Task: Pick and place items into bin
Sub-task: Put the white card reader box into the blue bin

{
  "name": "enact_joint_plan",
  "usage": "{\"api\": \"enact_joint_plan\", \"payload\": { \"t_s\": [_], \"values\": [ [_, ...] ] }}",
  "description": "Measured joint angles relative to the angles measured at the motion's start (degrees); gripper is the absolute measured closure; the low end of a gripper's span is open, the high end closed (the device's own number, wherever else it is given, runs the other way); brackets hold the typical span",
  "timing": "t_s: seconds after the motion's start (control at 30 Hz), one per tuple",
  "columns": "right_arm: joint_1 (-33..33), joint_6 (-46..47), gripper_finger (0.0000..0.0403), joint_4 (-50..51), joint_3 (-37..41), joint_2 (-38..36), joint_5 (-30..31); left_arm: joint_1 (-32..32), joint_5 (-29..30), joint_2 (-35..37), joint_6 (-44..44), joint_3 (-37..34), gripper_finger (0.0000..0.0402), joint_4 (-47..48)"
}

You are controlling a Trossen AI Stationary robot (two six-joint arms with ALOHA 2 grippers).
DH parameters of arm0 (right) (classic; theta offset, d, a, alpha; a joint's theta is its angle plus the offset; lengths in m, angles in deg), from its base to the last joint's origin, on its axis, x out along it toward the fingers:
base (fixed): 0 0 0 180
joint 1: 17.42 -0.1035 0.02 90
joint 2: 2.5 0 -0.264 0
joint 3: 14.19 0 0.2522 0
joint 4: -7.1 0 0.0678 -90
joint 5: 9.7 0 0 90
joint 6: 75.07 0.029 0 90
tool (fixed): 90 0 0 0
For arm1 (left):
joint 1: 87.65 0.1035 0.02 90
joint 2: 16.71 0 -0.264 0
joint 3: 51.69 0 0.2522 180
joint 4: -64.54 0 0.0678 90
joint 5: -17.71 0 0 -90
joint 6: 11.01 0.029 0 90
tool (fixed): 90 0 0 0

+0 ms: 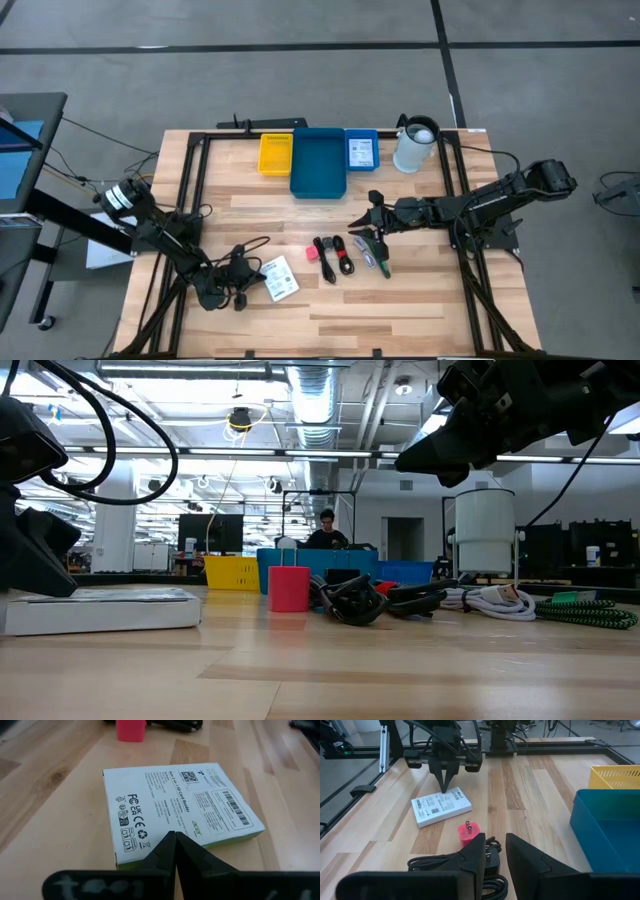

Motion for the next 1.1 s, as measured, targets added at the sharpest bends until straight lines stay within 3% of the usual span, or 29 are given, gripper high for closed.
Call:
{"api": "enact_joint_plan", "payload": {
  "t_s": [0.13,0.27,1.1],
  "values": [
    [0.0,0.0,0.0331,0.1,0.0,0.0,0.0,-0.1,3.3,-5.9,-2.3,0.5,0.0402,-6.6],
    [0.0,0.0,0.0331,0.1,0.0,0.0,0.0,-1.1,5.7,-11.0,0.9,0.5,0.0402,-16.1],
    [0.4,0.1,0.0331,-0.1,0.0,0.0,0.0,-2.3,7.5,-12.7,-1.8,0.6,0.0402,-16.7]
  ]
}}
